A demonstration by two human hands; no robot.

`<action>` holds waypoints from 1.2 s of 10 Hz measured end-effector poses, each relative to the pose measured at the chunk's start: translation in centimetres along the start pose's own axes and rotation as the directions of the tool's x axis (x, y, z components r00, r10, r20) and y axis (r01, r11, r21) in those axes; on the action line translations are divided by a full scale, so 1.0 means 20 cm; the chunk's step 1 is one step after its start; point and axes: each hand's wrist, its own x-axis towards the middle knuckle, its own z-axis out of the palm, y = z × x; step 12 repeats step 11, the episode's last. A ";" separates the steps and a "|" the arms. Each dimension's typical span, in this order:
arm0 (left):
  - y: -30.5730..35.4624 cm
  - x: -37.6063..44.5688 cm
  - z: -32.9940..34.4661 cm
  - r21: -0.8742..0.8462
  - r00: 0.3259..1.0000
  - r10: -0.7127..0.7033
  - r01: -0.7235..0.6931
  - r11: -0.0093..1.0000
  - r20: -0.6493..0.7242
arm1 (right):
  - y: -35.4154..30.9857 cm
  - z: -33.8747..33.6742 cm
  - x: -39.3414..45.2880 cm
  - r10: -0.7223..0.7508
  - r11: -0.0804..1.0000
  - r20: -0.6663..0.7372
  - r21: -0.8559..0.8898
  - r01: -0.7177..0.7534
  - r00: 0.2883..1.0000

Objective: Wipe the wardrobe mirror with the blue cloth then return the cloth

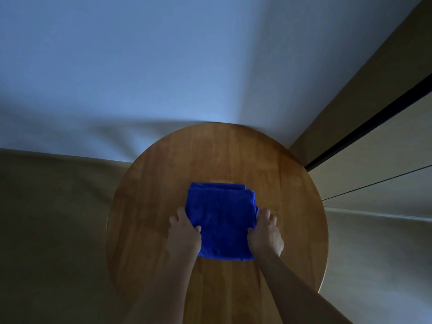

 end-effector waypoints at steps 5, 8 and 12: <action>-0.01 0.13 -0.05 0.512 0.890 0.414 -0.450 0.732 0.190 | -0.04 0.00 0.06 -0.334 0.721 0.289 -0.535 0.440 0.897; -0.05 0.06 -0.19 0.430 0.922 0.383 -0.365 0.825 0.048 | -0.05 -0.05 -0.02 -0.317 0.825 0.183 -0.431 0.366 0.931; 0.05 -0.18 -0.29 0.350 0.899 0.438 -0.409 0.843 -0.003 | -0.06 -0.31 -0.20 -0.347 0.868 0.094 -0.345 0.357 0.933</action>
